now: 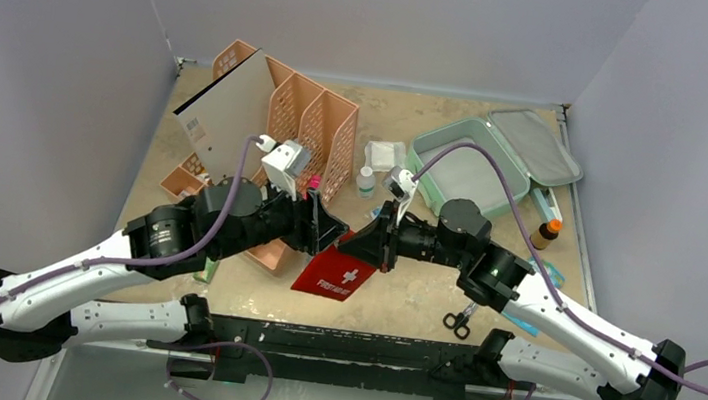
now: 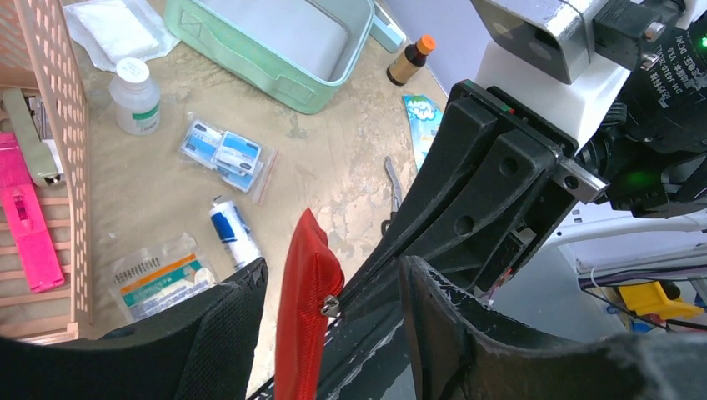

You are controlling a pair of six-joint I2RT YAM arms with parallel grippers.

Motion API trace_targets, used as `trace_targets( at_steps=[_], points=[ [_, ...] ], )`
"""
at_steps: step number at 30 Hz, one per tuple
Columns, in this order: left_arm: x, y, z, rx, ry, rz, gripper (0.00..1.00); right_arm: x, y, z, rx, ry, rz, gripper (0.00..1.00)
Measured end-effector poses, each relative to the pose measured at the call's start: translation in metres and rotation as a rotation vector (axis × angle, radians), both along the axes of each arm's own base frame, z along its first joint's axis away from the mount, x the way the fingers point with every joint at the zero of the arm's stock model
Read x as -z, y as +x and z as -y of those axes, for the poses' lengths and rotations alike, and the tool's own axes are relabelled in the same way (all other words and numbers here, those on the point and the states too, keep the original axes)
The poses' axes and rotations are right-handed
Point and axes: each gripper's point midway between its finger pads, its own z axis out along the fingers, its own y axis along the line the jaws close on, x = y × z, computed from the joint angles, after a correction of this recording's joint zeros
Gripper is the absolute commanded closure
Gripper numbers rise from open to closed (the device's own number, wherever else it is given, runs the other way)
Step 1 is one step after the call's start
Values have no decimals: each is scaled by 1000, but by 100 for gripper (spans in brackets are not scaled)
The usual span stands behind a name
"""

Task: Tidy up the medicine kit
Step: Zip the medicine pouch.

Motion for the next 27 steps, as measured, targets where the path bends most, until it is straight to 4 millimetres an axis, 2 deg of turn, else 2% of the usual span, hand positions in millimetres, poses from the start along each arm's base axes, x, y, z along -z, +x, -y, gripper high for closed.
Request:
trace_targets(
  at_steps=[5,14,15,18,20,21,27],
  points=[
    [3,2,1,-11,45,-21,46,0,1,-1,-2,-3,3,100],
    [25,8,3,-36,137,-62,53,-3,-2,-2,-20,5,9,100],
    [25,8,4,-33,137,-64,55,-4,-3,-2,-27,8,10,100],
    [22,5,9,-9,124,-67,72,-9,-5,-4,-43,26,19,100],
    [20,2,13,17,108,-71,88,-11,-6,-5,-53,36,22,100],
    [18,0,16,32,98,-71,99,-12,-6,-6,-56,39,20,100],
    [14,-9,23,109,88,-55,100,-15,-10,-7,-71,55,-11,100]
  ],
)
